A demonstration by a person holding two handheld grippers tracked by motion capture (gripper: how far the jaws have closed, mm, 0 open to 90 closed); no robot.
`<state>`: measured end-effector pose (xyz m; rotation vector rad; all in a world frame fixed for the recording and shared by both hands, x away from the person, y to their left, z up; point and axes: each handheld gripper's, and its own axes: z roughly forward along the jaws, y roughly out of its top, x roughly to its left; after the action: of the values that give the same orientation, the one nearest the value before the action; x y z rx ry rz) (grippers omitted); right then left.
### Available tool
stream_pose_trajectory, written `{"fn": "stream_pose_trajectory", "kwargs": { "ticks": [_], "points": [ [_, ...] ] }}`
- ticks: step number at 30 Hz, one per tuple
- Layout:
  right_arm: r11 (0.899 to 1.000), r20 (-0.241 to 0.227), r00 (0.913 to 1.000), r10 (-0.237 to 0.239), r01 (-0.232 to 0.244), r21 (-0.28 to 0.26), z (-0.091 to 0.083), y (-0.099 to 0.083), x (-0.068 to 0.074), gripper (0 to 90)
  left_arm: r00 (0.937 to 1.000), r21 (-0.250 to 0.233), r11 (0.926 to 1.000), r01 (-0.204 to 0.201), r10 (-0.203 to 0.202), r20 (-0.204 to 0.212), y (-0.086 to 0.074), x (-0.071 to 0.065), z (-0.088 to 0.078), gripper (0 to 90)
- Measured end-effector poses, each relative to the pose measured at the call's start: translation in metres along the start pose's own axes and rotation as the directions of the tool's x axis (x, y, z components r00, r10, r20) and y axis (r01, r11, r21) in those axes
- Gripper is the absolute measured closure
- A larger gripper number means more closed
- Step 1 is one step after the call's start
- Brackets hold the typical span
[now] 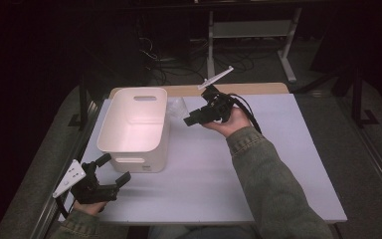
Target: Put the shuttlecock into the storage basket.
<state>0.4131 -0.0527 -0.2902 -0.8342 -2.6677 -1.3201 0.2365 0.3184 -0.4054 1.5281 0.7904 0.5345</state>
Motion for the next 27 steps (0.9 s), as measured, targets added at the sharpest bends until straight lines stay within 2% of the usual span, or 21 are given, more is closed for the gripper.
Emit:
{"fn": "stream_pose_trajectory", "kwargs": {
  "ticks": [1,3,4,6,7,9,10,12,13,18,22,25,27],
  "points": [
    [1.000,0.006,0.9998,-0.017,0.017,0.003,0.001,0.001,-0.001,63.5,1.0000,-0.002,1.0000,-0.002,0.002,0.001,0.000,0.000,0.000,0.0],
    [1.000,-0.007,1.0000,0.000,0.000,0.003,0.002,0.003,0.001,63.5,1.0000,-0.004,1.0000,0.005,-0.005,0.000,0.000,0.000,0.000,0.0],
    [1.000,0.001,0.9998,-0.019,0.019,0.004,0.003,0.003,0.000,63.5,1.0000,-0.006,1.0000,0.005,-0.005,0.001,0.000,-0.001,0.000,0.0],
    [1.000,-0.006,1.0000,-0.006,0.006,0.004,0.004,0.005,0.001,63.5,1.0000,-0.005,1.0000,0.003,-0.003,0.002,0.000,0.000,0.000,0.0],
    [1.000,-0.001,0.9998,-0.021,0.021,0.006,0.004,0.005,0.001,63.5,1.0000,-0.002,1.0000,0.003,-0.003,0.001,0.000,0.000,0.000,0.0],
    [1.000,-0.015,0.9999,0.000,-0.001,0.000,0.005,0.007,0.003,63.5,1.0000,-0.004,1.0000,0.008,-0.008,0.003,0.000,-0.001,0.001,0.0],
    [1.000,-0.006,0.9999,-0.016,0.016,0.002,0.005,0.008,0.003,63.5,1.0000,0.000,1.0000,0.004,-0.004,0.004,0.000,-0.001,0.001,0.0],
    [1.000,-0.011,0.9999,-0.003,0.004,0.002,0.007,0.010,0.005,63.5,0.9999,-0.004,0.9999,0.010,-0.010,0.004,0.000,-0.001,0.001,0.0],
    [1.000,-0.004,0.9997,-0.026,0.026,0.005,0.008,0.010,0.004,63.5,1.0000,-0.002,1.0000,0.008,-0.008,0.003,0.000,-0.001,0.000,0.0],
    [1.000,-0.016,0.9996,-0.023,0.023,0.002,0.010,0.017,0.008,63.5,0.9999,-0.003,0.9999,0.010,-0.010,0.004,0.000,-0.001,0.000,0.0],
    [0.999,-0.016,0.9991,-0.038,0.038,0.008,0.012,0.020,0.008,63.5,1.0000,-0.008,0.9999,0.009,-0.009,0.003,0.000,-0.001,0.000,0.0],
    [1.000,-0.035,0.9993,-0.014,0.014,0.001,0.014,0.022,0.010,63.5,1.0000,-0.006,0.9999,0.009,-0.009,0.004,0.000,-0.001,0.000,0.0],
    [0.999,-0.025,0.9988,-0.041,0.041,0.004,0.017,0.023,0.008,63.5,0.9999,-0.007,0.9999,0.009,-0.009,0.005,0.000,-0.001,0.000,0.0]
  ]
}}
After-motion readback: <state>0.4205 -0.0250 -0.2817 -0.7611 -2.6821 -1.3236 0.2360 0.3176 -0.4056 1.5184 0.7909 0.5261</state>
